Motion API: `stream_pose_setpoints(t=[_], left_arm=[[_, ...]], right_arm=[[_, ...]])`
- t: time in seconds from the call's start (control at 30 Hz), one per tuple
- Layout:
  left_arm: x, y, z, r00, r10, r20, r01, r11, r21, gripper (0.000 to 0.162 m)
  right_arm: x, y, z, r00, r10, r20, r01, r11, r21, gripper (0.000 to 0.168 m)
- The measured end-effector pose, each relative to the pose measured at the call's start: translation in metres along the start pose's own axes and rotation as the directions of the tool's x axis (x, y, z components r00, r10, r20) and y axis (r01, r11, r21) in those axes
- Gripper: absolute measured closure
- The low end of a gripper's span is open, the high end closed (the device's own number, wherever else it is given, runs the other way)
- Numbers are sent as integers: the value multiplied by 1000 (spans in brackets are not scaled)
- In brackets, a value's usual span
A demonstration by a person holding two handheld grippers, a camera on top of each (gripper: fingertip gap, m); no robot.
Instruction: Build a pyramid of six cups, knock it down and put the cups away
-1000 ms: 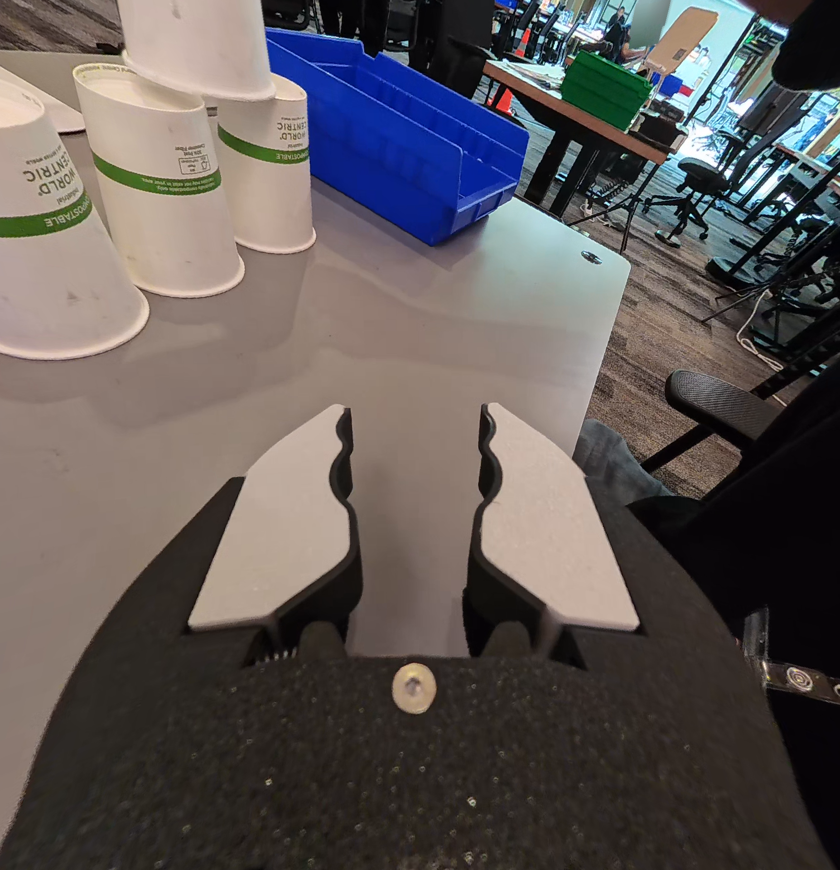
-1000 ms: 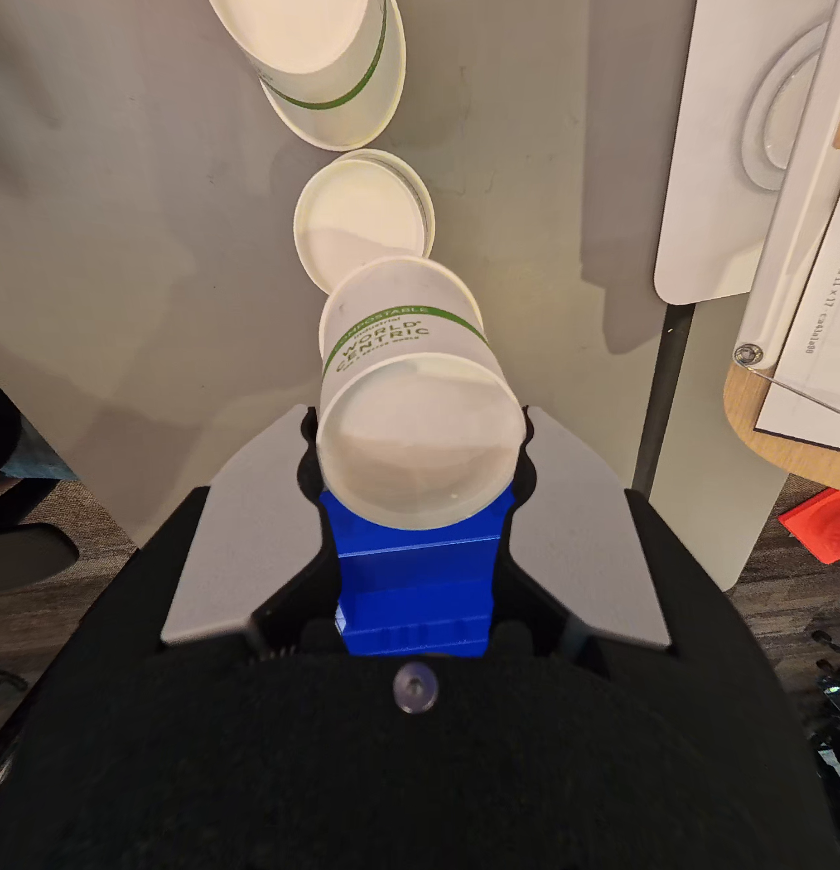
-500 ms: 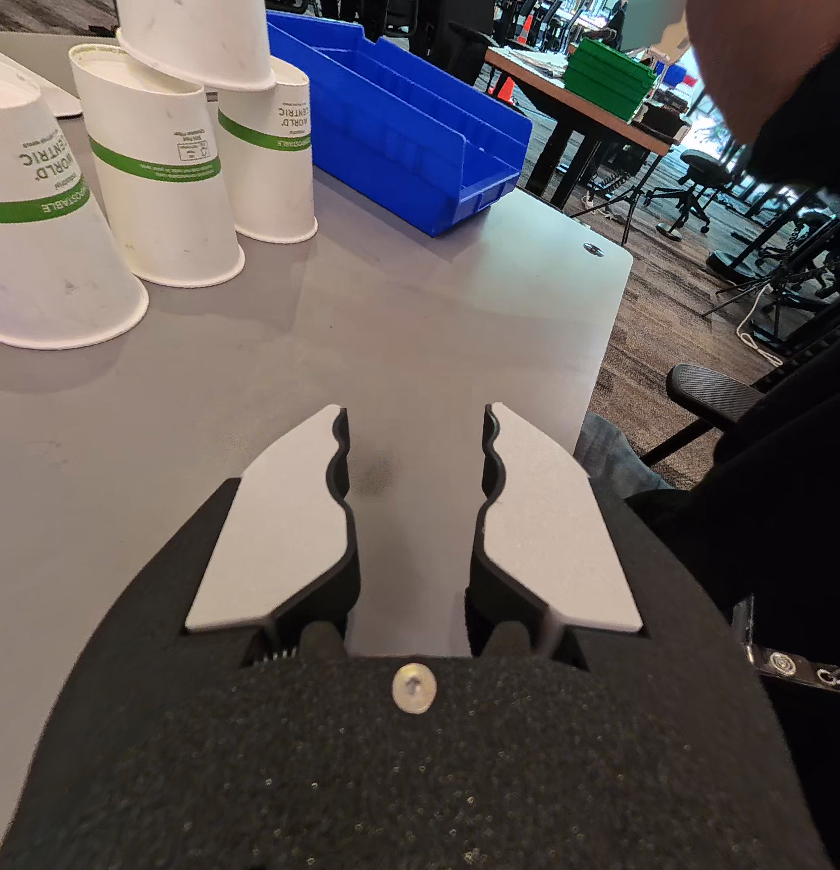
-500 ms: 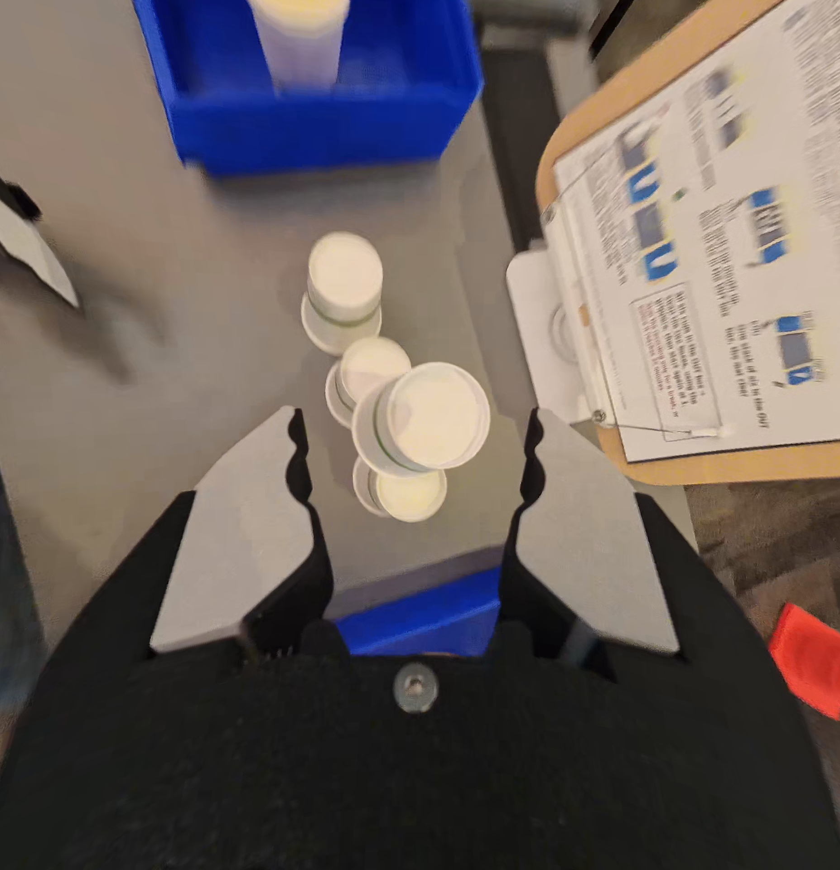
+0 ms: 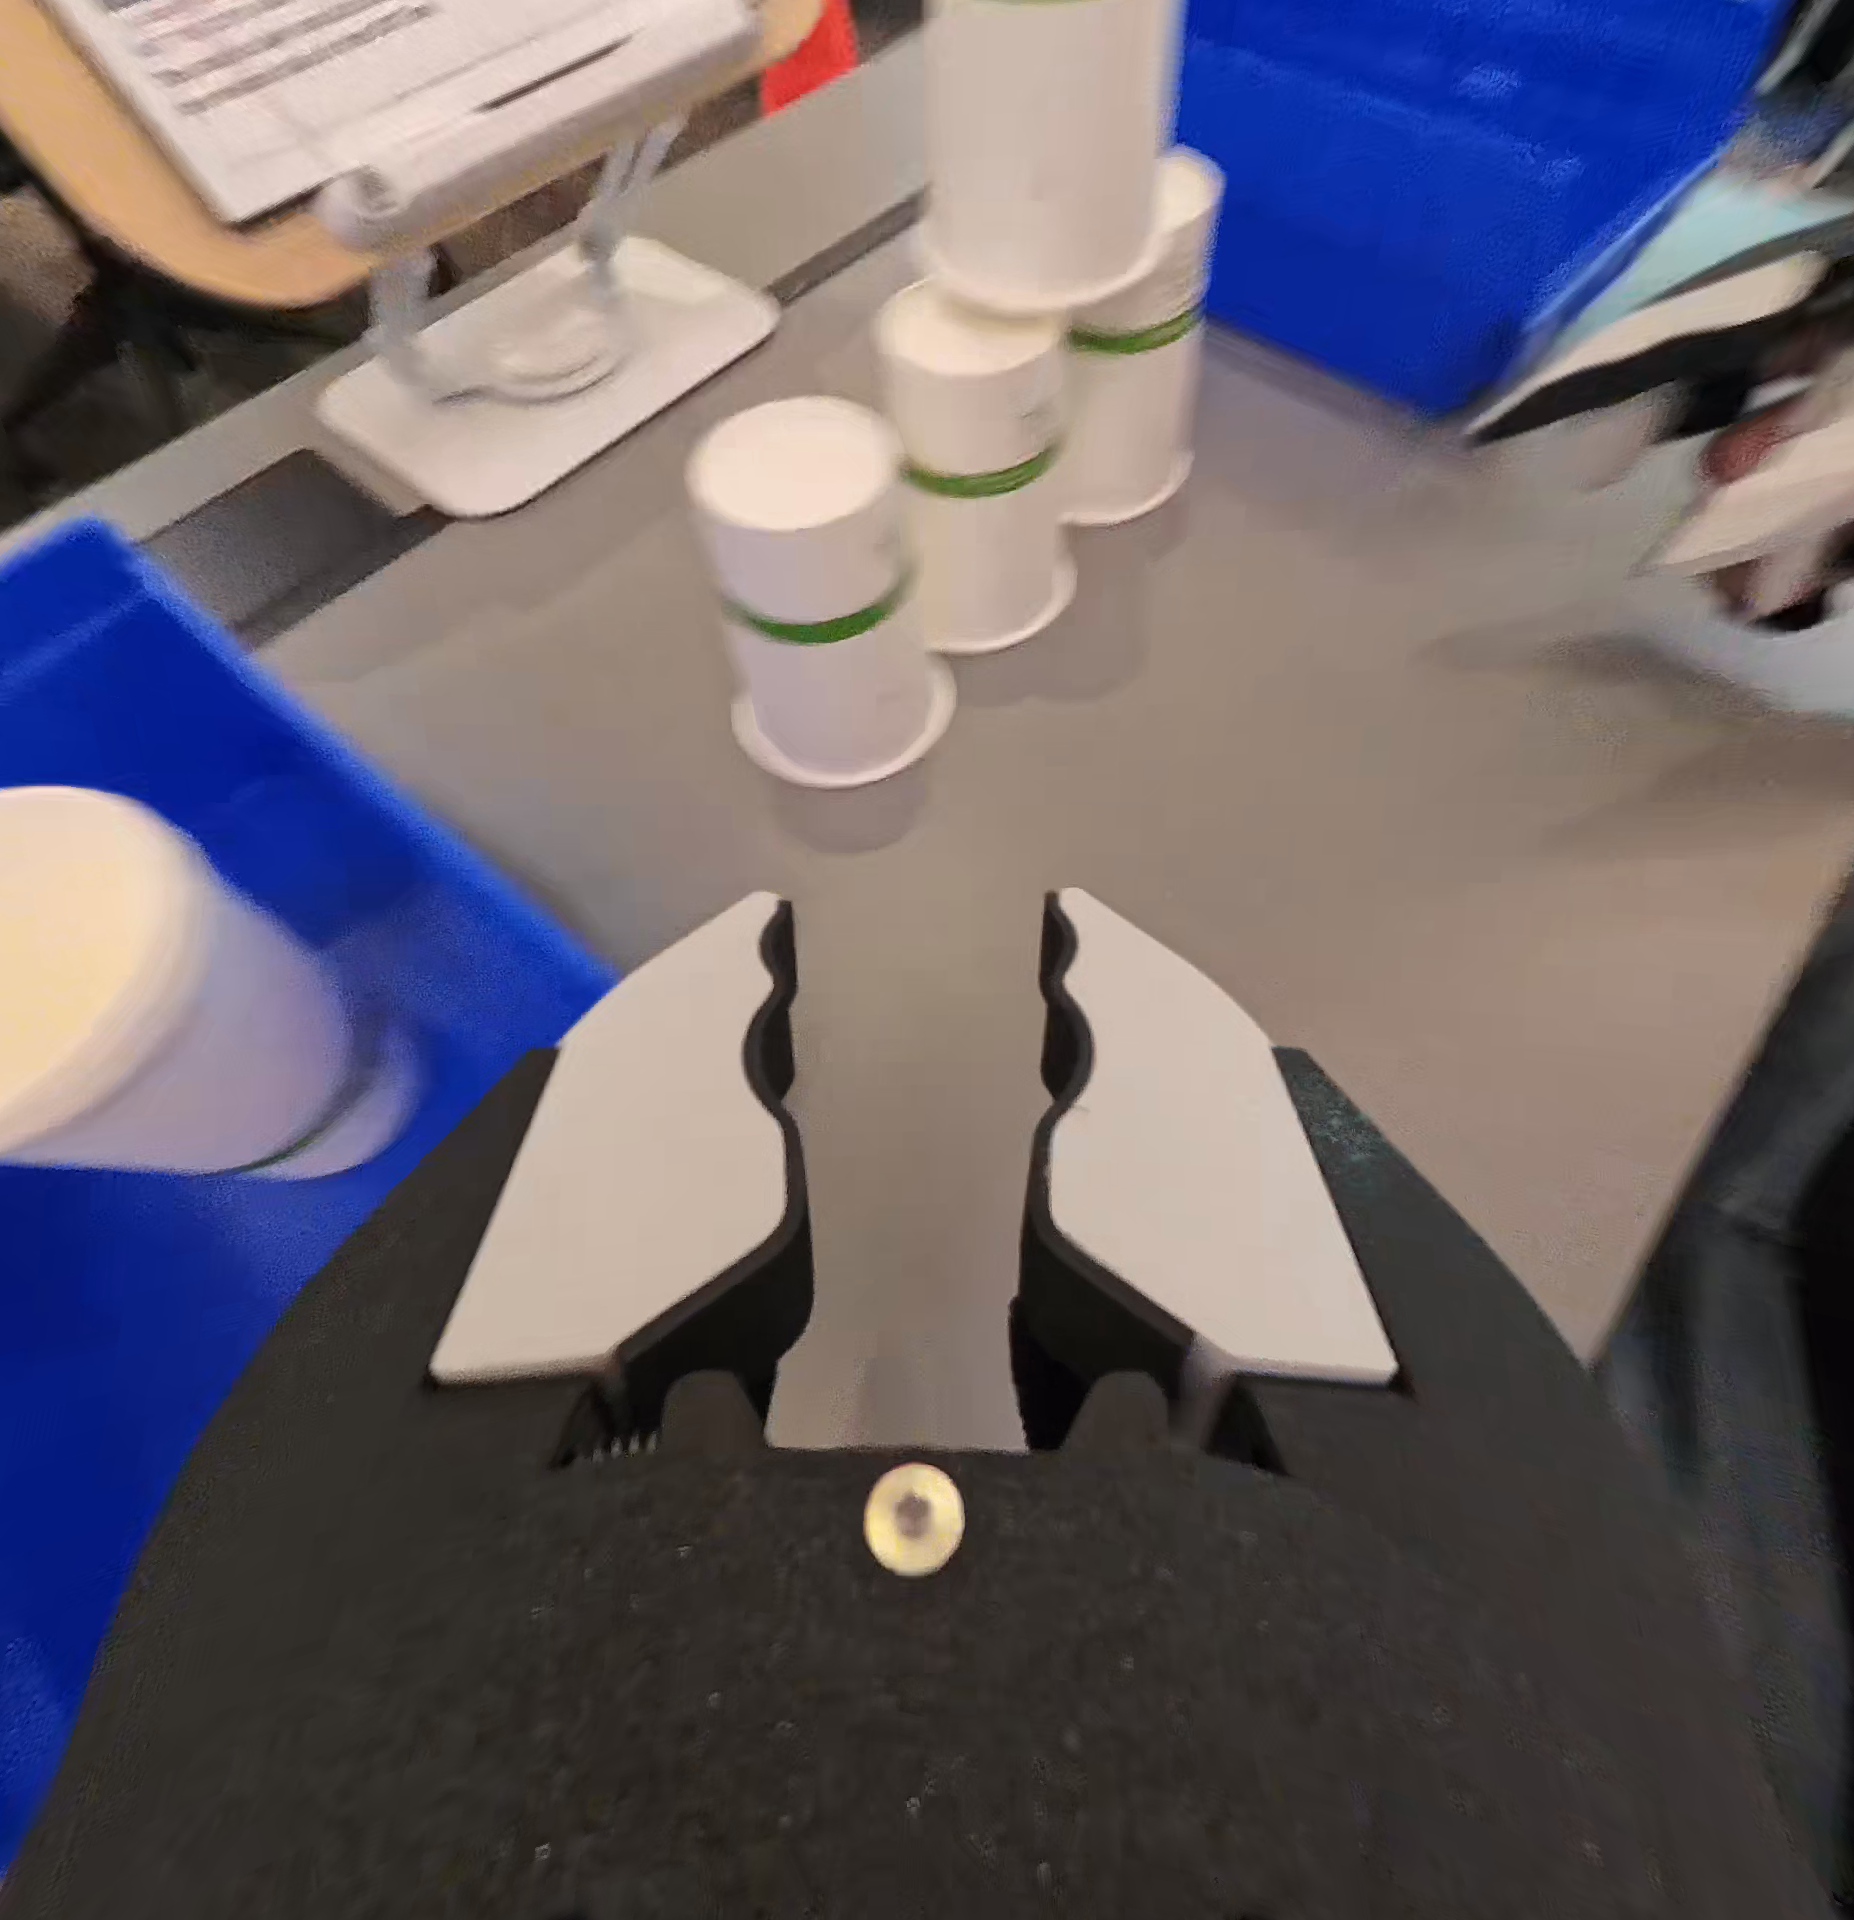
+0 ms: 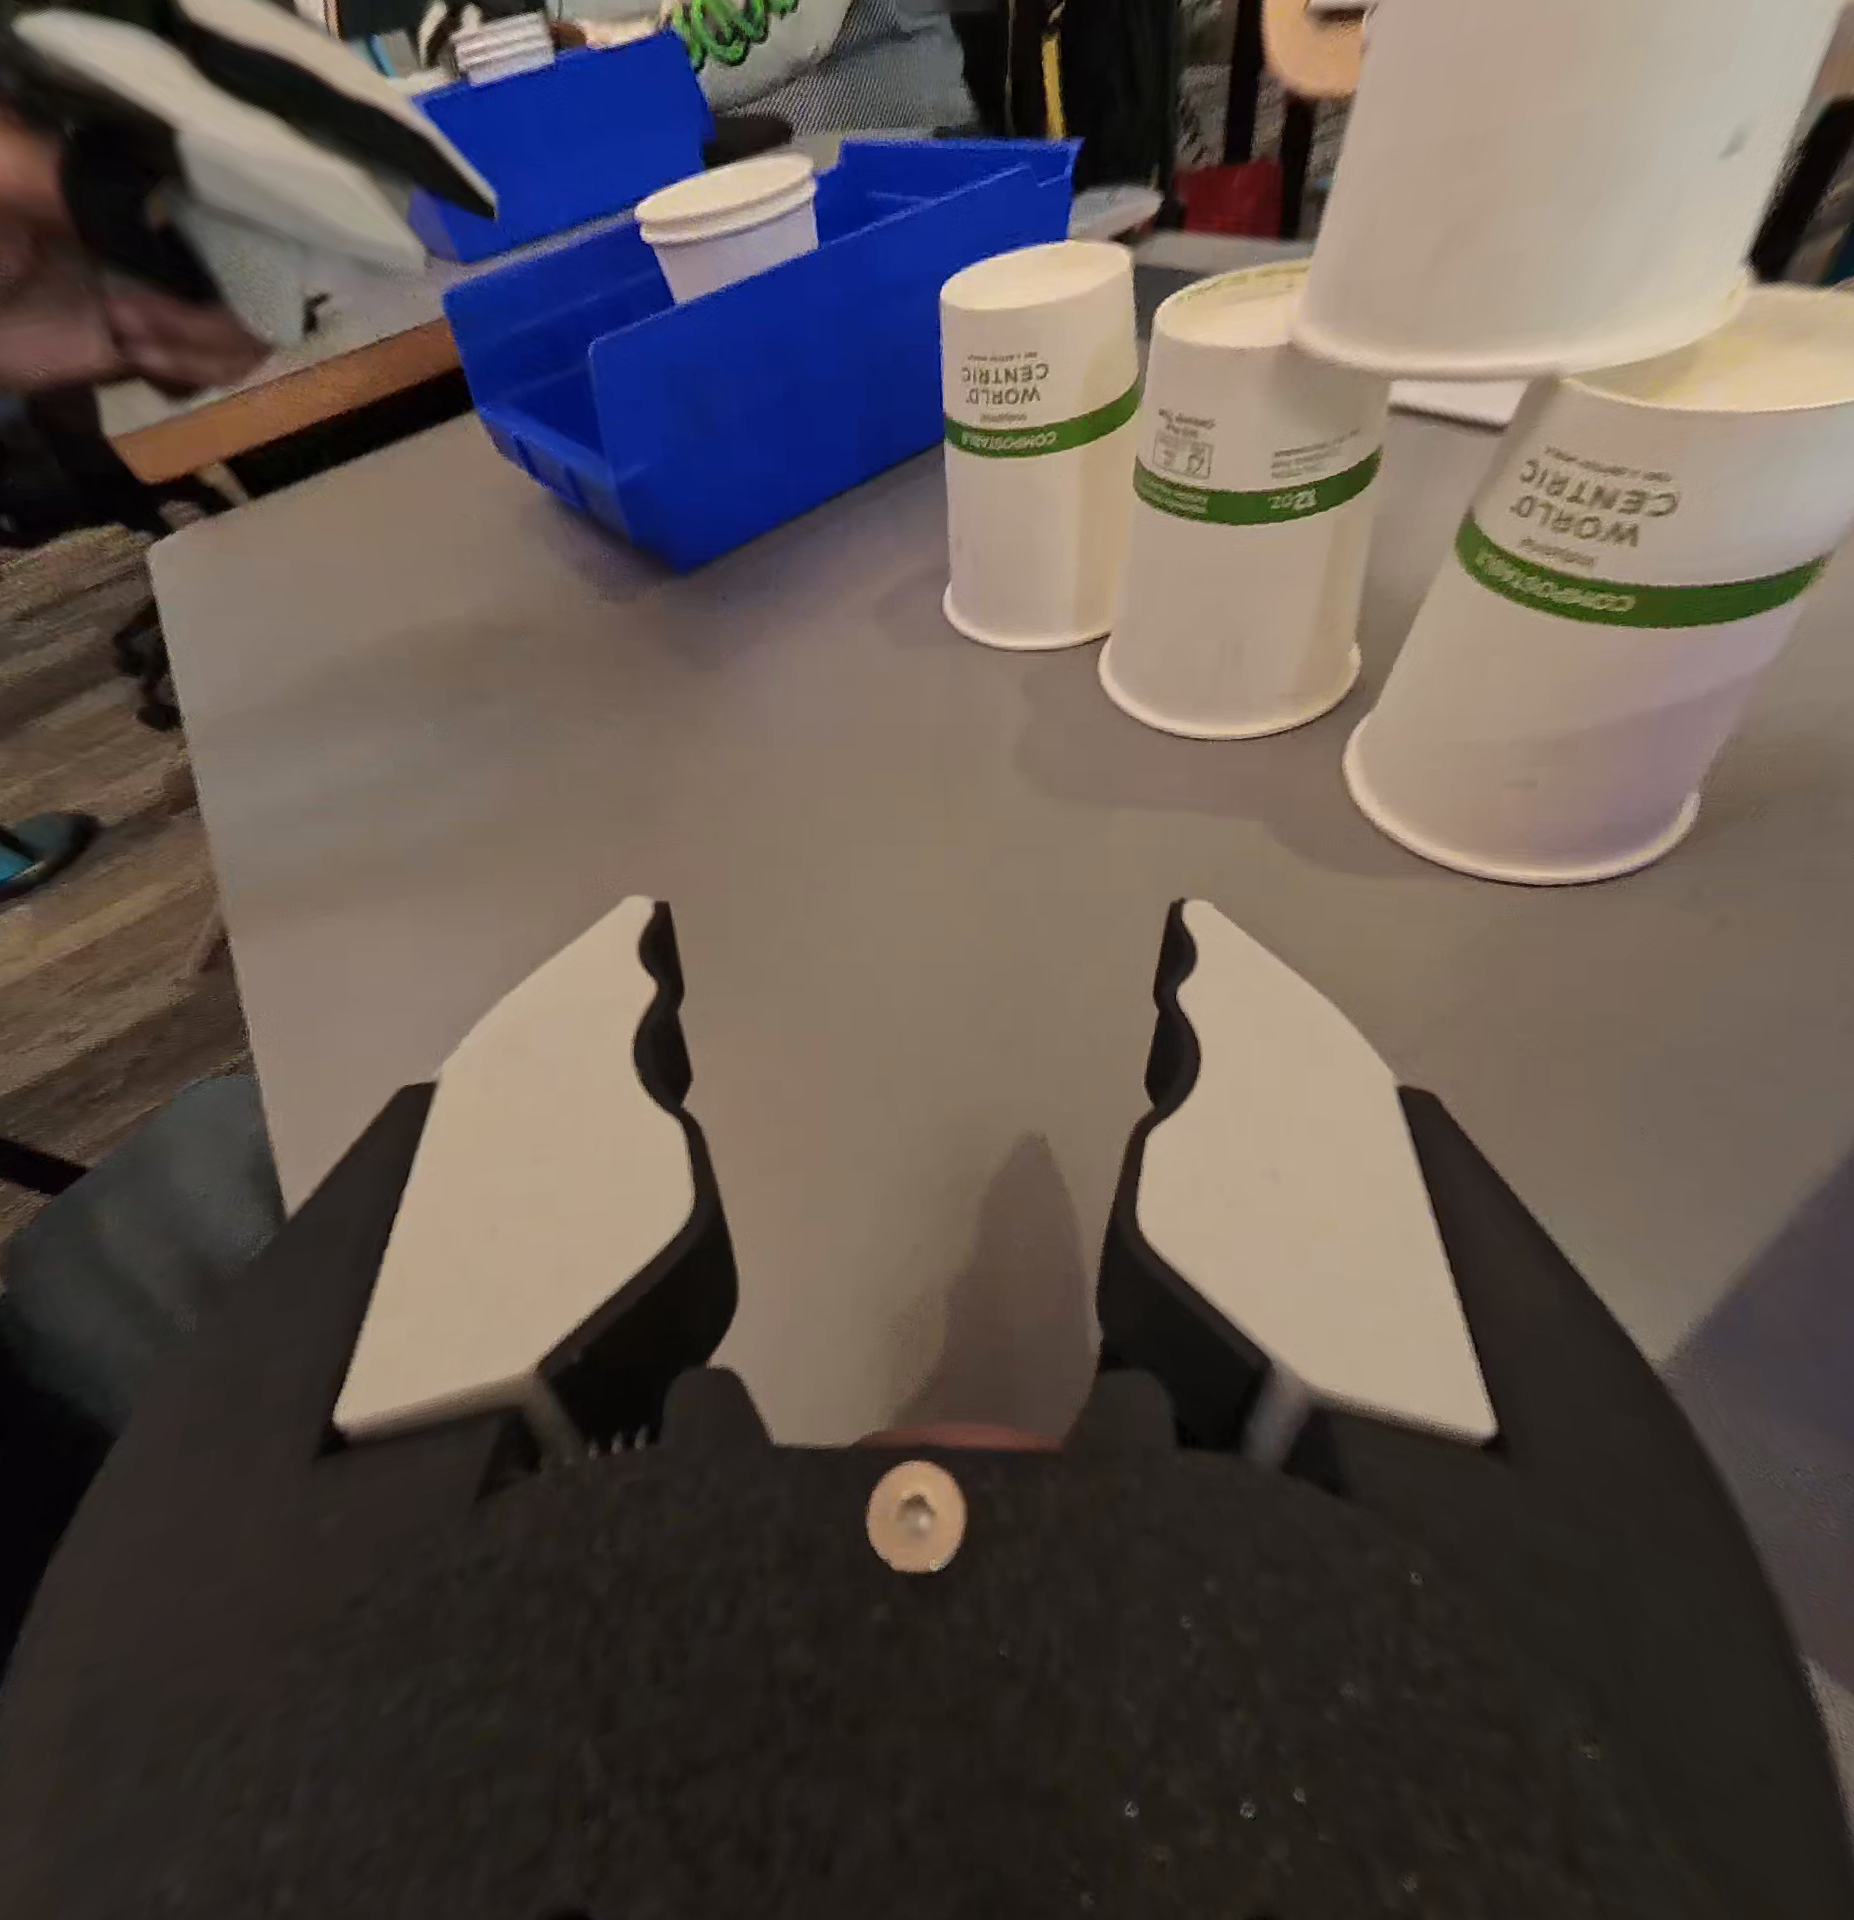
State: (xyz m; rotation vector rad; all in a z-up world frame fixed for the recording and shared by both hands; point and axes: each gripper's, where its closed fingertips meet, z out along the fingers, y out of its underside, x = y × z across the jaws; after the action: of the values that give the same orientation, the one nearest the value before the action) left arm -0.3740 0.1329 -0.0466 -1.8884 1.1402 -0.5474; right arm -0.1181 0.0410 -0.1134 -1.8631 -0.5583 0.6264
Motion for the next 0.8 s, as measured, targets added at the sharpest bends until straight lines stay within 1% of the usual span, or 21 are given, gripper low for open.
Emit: stream_pose_setpoints(t=[0.07,0.13,0.2,0.27,0.33,0.37,0.47,0.67,0.77,0.8], left_arm=[[-54,-1,-5,994,61,92,-49,991,-128,124],[-102,9,-6,980,126,151,-75,949,-305,123],[-133,16,-3,971,188,147,-109,896,-431,125],[-153,19,0,962,238,131,-143,854,-500,133],[-161,21,3,965,244,96,-158,831,-533,141],[-161,24,5,971,230,66,-157,820,-550,142],[-166,27,10,974,222,37,-161,802,-575,142],[-170,37,18,980,199,11,-151,778,-609,143],[-171,35,19,979,203,5,-160,785,-599,157],[-169,35,20,982,190,-8,-158,790,-592,158]], right_arm=[[-2,2,-4,1000,-4,-4,4,1000,28,82],[-6,4,-4,1000,-20,10,20,1000,14,84],[-6,3,-4,999,-47,9,47,999,12,84],[-7,2,-6,999,-48,23,47,999,16,86],[-6,2,-7,999,-16,41,15,1000,24,86],[-6,2,-7,999,7,53,-8,1000,28,86],[-6,0,-9,995,49,82,-52,998,43,87],[-9,2,-8,994,38,107,-42,999,34,87],[-10,2,-8,994,25,102,-28,999,32,87],[-11,3,-7,994,25,109,-28,999,27,87]])
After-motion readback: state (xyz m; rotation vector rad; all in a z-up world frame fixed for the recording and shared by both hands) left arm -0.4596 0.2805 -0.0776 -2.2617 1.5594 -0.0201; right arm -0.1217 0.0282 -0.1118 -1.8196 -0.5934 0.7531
